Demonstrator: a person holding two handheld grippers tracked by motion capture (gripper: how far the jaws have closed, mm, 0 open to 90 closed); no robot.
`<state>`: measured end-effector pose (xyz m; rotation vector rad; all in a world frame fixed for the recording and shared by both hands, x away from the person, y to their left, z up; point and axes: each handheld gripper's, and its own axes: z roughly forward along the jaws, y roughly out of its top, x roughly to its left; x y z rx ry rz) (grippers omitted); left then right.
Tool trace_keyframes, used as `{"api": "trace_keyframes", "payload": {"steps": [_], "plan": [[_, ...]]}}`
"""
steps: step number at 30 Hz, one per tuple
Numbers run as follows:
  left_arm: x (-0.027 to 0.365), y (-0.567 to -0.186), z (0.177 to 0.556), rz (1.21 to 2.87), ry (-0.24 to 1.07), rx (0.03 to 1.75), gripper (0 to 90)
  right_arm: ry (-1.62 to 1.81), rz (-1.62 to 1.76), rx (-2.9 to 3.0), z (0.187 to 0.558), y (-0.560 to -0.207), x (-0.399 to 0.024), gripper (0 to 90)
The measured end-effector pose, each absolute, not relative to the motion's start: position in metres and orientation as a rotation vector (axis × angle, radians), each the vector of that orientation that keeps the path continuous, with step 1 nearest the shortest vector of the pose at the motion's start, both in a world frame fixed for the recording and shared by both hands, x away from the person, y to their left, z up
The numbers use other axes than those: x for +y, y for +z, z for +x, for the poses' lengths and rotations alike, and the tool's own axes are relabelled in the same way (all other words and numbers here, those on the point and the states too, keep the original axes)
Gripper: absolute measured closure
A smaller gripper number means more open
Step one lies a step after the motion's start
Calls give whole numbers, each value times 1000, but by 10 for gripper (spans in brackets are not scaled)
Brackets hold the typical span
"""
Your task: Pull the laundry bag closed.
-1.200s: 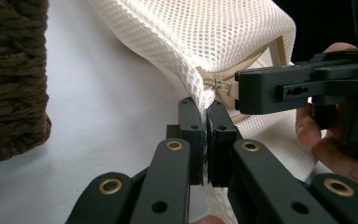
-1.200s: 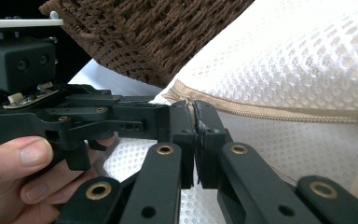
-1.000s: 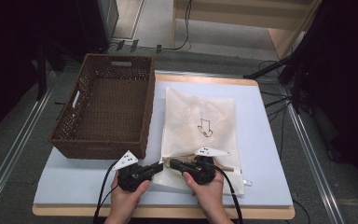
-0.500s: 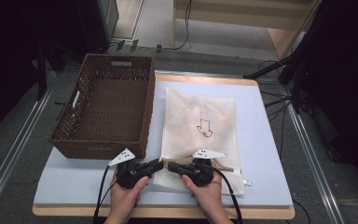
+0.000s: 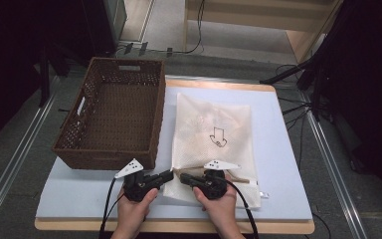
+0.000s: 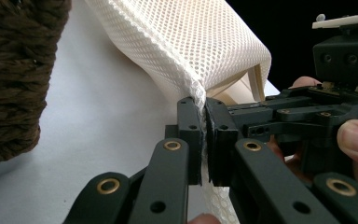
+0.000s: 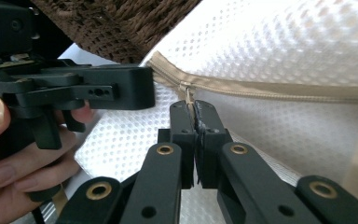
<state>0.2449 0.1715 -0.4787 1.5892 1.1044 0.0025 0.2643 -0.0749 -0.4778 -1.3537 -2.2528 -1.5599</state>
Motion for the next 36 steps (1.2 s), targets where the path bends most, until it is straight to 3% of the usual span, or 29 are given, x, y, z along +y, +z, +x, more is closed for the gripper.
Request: {"api": "trace_keyframes", "payload": {"steps": [36], "plan": [[174, -479, 241, 1584, 46, 1111, 858, -1483, -1546, -2369, 250, -482, -149, 884]]}}
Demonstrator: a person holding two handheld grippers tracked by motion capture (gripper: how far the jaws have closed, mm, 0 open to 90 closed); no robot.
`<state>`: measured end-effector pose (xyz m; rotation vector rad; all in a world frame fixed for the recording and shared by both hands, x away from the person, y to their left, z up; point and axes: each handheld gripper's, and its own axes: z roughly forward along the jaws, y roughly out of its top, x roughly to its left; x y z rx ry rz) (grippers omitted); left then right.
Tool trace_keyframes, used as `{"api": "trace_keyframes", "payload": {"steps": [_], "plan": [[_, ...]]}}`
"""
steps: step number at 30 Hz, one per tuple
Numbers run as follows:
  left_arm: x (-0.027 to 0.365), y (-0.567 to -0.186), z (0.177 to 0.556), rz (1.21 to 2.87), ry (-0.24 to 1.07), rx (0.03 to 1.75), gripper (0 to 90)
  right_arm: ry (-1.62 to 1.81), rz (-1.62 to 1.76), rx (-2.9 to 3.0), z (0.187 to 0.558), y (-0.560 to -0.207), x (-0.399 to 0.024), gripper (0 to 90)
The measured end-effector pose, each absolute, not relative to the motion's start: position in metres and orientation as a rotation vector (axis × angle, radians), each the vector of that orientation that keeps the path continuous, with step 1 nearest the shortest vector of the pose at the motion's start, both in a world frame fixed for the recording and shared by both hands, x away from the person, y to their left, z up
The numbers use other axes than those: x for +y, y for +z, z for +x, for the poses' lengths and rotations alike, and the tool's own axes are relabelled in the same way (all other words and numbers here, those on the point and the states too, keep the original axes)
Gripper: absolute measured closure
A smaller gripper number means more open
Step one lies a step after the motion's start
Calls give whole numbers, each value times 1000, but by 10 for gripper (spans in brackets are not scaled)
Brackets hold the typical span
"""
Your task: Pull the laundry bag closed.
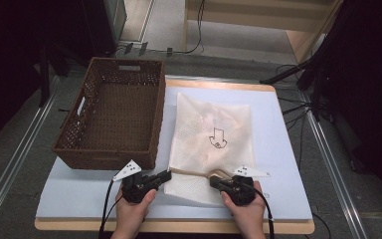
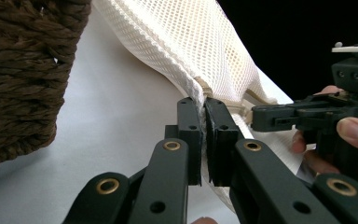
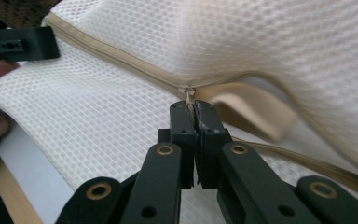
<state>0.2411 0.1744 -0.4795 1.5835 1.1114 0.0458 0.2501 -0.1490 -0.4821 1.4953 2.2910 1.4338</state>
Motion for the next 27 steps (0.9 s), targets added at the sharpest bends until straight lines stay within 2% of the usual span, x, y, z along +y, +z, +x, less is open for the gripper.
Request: {"api": "trace_keyframes", "payload": {"steps": [10, 27], "plan": [[174, -480, 241, 1584, 48, 1113, 857, 1455, 1552, 2213, 243, -486, -182, 883], [173, -480, 240, 1607, 58, 1119, 856, 1304, 1536, 2174, 233, -486, -218, 883]]}}
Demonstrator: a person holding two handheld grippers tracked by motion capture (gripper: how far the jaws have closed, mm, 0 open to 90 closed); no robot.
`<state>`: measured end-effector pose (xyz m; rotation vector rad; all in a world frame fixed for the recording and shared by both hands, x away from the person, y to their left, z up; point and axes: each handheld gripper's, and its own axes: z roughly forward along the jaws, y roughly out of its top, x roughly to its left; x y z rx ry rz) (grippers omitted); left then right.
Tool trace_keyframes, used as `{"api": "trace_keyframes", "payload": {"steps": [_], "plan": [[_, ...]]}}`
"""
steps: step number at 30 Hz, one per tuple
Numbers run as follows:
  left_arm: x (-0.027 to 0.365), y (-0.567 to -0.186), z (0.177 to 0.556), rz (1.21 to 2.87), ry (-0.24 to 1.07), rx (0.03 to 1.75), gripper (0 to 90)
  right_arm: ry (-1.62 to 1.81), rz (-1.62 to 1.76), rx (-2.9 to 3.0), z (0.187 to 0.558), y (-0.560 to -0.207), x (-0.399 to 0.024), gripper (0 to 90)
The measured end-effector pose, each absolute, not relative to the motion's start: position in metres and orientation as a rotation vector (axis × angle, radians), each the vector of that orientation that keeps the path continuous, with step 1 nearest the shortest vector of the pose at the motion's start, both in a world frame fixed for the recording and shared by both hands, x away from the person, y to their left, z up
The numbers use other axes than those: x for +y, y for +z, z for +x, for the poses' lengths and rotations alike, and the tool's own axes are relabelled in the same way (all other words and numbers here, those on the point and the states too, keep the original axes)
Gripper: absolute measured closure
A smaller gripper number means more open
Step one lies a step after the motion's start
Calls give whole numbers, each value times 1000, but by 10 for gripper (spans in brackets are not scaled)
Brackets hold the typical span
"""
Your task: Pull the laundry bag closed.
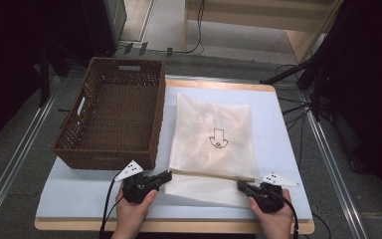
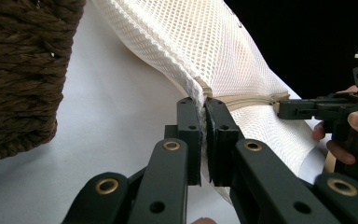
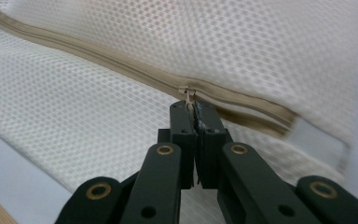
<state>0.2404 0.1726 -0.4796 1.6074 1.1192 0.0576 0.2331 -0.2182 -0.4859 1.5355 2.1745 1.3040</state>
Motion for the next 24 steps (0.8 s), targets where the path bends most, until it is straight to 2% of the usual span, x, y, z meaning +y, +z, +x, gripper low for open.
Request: {"api": "trace_keyframes", "payload": {"steps": [9, 19, 20, 22, 24], "plan": [[172, -480, 240, 1611, 62, 1123, 856, 1271, 1614, 2095, 231, -486, -250, 883], [169, -479, 239, 1637, 80, 1103, 855, 1217, 1605, 2031, 232, -487, -262, 876], [169, -479, 239, 1640, 87, 1101, 852, 1225, 1596, 2013, 231, -486, -261, 864], [168, -478, 237, 1657, 91, 1080, 833, 1248, 1537, 1988, 230, -485, -261, 728], [167, -477, 236, 1682, 94, 1039, 770, 1283, 1518, 1992, 231, -485, -262, 657]]}}
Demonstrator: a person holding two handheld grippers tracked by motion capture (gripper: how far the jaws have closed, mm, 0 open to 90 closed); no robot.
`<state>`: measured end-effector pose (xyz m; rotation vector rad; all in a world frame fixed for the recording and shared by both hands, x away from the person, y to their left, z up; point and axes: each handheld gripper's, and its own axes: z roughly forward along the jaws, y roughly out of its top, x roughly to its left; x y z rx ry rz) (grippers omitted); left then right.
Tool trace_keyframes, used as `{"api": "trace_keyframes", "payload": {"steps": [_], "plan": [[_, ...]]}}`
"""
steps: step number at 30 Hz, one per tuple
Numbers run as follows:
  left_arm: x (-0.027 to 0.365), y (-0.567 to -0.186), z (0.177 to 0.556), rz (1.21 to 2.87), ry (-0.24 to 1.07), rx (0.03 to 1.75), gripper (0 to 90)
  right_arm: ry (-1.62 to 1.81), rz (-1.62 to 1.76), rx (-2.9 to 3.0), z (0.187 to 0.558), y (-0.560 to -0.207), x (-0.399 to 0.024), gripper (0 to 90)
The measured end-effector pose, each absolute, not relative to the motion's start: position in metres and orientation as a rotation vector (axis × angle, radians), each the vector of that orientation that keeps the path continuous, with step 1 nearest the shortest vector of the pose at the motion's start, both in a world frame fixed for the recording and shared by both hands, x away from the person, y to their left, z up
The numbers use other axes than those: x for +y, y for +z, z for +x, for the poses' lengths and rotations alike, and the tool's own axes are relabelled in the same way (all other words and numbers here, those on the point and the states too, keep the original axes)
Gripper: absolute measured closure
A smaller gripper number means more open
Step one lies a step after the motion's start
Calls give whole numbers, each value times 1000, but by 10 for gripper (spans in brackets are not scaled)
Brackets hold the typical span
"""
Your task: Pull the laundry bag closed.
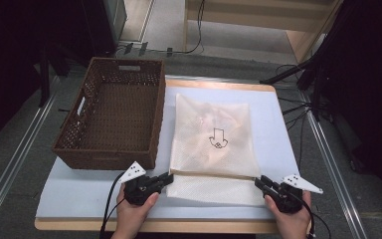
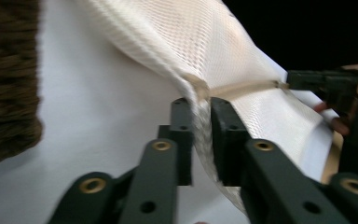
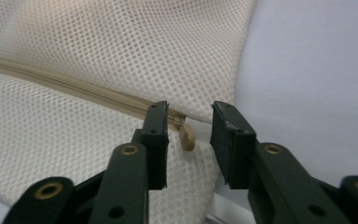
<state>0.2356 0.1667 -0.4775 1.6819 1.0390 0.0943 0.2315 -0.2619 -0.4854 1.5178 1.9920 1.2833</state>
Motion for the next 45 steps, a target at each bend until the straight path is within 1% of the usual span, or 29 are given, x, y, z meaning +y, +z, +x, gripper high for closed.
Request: {"api": "trace_keyframes", "payload": {"steps": [1, 2, 3, 5, 6, 7, 8, 9, 10, 14, 17, 18, 23, 29, 40, 45], "plan": [[166, -477, 235, 1686, 105, 1031, 716, 1305, 1511, 1996, 232, -487, -262, 616], [166, -476, 234, 1686, 106, 1023, 657, 1327, 1500, 1989, 234, -488, -263, 602], [166, -476, 234, 1682, 107, 1018, 604, 1349, 1477, 1986, 236, -488, -264, 609], [166, -475, 233, 1684, 127, 1012, 510, 1347, 1429, 1984, 238, -487, -265, 574], [166, -474, 232, 1683, 136, 1011, 457, 1360, 1416, 1977, 239, -487, -265, 577], [167, -473, 232, 1683, 145, 1010, 419, 1378, 1413, 1973, 239, -487, -266, 573], [167, -473, 231, 1682, 149, 1006, 388, 1388, 1427, 1979, 240, -487, -267, 541], [167, -472, 230, 1682, 157, 1000, 351, 1388, 1454, 2009, 243, -487, -268, 499], [168, -471, 230, 1684, 165, 998, 295, 1386, 1465, 2021, 244, -487, -269, 459], [171, -470, 228, 1682, 168, 977, 101, 1357, 1425, 1998, 241, -481, -269, 234], [173, -469, 227, 1676, 146, 942, 47, 1399, 1445, 2002, 241, -477, -270, 0], [174, -469, 226, 1672, 139, 927, 11, 1395, 1445, 2002, 241, -476, -271, 0], [181, -467, 225, 1679, 160, 927, 6, 1345, 1449, 1958, 241, -474, -276, 0], [194, -461, 223, 1714, 245, 918, 6, 1358, 1441, 1928, 240, -472, -286, 0], [234, -453, 219, 1679, 282, 898, 6, 1377, 1473, 1897, 242, -474, -299, 0], [251, -451, 218, 1673, 313, 929, 6, 1385, 1480, 1869, 242, -473, -307, 0]]}}
